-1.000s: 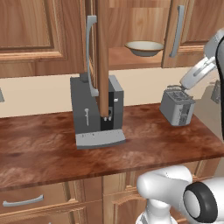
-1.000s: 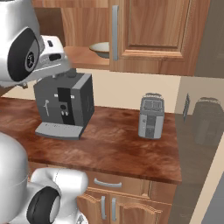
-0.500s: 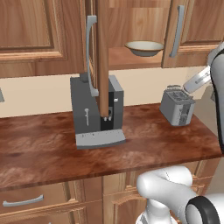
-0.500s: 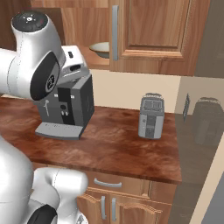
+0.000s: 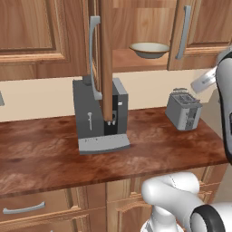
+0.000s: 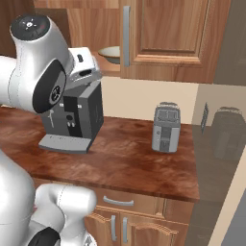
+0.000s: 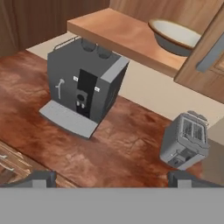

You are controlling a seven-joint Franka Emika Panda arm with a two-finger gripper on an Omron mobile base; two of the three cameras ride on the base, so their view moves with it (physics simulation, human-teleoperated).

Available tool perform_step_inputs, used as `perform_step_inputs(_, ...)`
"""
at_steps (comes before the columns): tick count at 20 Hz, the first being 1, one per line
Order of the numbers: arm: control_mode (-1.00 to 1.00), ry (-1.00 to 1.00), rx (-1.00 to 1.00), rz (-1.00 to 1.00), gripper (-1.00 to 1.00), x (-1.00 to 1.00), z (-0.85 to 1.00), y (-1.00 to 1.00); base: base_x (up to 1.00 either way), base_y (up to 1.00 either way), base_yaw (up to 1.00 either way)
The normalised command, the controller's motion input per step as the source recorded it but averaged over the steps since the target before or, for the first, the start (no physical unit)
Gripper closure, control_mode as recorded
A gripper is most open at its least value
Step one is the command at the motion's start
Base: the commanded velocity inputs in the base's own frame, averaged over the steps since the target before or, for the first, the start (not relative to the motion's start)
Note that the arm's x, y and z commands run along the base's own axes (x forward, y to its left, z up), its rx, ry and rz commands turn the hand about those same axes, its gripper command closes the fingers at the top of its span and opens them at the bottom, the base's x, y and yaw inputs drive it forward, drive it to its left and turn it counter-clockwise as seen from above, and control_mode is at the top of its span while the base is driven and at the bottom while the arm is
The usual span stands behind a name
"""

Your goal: Move the bowls from the cabinet to the plates on the dining table.

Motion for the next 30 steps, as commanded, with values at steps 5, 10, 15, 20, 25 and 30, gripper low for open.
perform_step_inputs(5, -1.00, -0.01, 0.00, -0.18, -1.00, 0.15, 0.33, -0.07, 0.00, 0.00, 0.00)
perform_step_inputs(10, -1.00, 0.00, 0.02, -0.27, -1.00, 0.49, 0.01, -0.19, 0.00, 0.00, 0.00)
perform_step_inputs(15, -1.00, 0.00, 0.19, -0.25, -1.00, 0.47, -0.03, -0.21, 0.00, 0.00, 0.00)
perform_step_inputs(20, -1.00, -0.03, 0.30, -0.15, -1.00, 0.38, -0.02, -0.21, 0.00, 0.00, 0.00)
perform_step_inputs(25, -1.00, -0.10, 0.23, -0.02, -1.00, 0.34, -0.07, -0.13, 0.00, 0.00, 0.00)
perform_step_inputs(30, -1.00, -0.14, 0.03, 0.00, -1.00, 0.14, 0.00, 0.00, 0.00, 0.00, 0.00)
